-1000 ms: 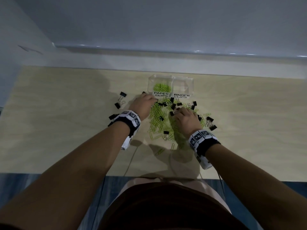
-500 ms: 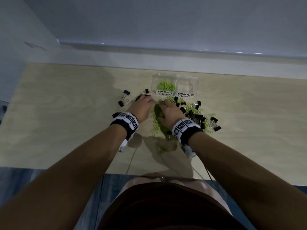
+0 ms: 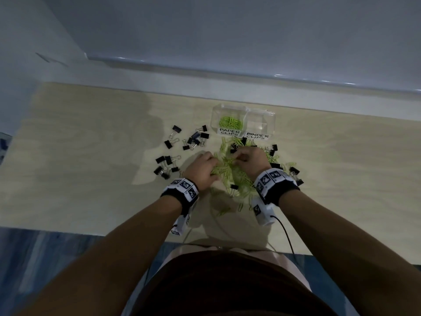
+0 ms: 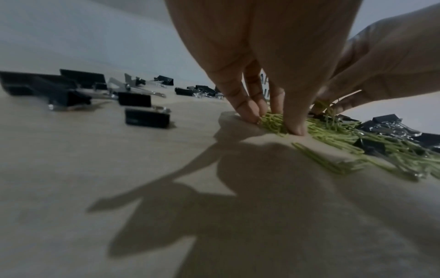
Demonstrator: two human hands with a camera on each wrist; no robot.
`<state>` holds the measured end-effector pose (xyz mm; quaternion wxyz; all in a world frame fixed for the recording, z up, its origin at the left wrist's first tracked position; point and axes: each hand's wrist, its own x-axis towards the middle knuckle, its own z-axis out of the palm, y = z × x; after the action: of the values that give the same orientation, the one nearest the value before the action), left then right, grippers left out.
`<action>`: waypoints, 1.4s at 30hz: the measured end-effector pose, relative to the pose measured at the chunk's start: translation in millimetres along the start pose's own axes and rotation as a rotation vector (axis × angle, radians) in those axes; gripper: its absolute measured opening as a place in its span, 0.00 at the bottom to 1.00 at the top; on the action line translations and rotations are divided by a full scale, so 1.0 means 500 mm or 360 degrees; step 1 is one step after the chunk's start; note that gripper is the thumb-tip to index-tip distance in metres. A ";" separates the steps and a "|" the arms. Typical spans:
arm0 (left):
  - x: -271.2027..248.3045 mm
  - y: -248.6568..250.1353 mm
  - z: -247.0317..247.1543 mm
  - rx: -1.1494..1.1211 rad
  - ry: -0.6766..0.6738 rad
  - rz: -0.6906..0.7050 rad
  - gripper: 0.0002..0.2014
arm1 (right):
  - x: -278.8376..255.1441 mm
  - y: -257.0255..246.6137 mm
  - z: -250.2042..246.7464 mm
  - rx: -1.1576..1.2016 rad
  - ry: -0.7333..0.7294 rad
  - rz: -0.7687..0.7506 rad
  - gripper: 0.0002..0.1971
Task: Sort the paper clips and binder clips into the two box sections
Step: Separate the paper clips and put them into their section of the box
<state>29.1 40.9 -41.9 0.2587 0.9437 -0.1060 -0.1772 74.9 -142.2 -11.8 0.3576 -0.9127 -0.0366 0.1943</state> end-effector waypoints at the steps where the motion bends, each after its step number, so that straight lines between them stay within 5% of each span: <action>1: 0.002 0.002 0.000 -0.0008 0.0021 0.0016 0.20 | -0.003 0.005 -0.005 0.0137 0.0034 0.0073 0.06; 9: 0.029 0.001 -0.038 0.0318 -0.0110 0.0106 0.10 | -0.006 0.004 -0.049 0.0691 0.0164 0.0304 0.08; 17: 0.078 0.030 -0.141 -0.0561 0.0133 -0.0111 0.04 | 0.114 -0.124 -0.113 0.0786 0.0341 0.0070 0.03; 24: 0.200 0.076 -0.240 -0.0548 0.0549 -0.0076 0.04 | 0.145 -0.100 -0.112 0.0184 0.0488 -0.0048 0.09; 27: 0.247 0.085 -0.229 -0.0355 0.0466 -0.0048 0.05 | 0.097 -0.045 -0.102 0.0022 0.0513 -0.0172 0.07; 31: 0.265 0.090 -0.190 -0.0063 0.0262 -0.0024 0.07 | 0.048 0.023 -0.066 -0.0381 0.0155 -0.0207 0.11; 37: 0.162 0.086 -0.111 0.0034 0.0282 0.0201 0.03 | 0.029 0.040 -0.039 -0.0560 0.0005 -0.0194 0.18; 42: 0.127 0.078 -0.032 0.0069 0.0071 0.0020 0.12 | 0.032 0.038 -0.040 -0.0518 -0.0034 -0.0077 0.18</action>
<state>89.5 -3.3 -26.3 0.2416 0.9520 -0.1100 -0.1520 96.0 -166.0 -16.3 0.2092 -0.9553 -0.0935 0.1869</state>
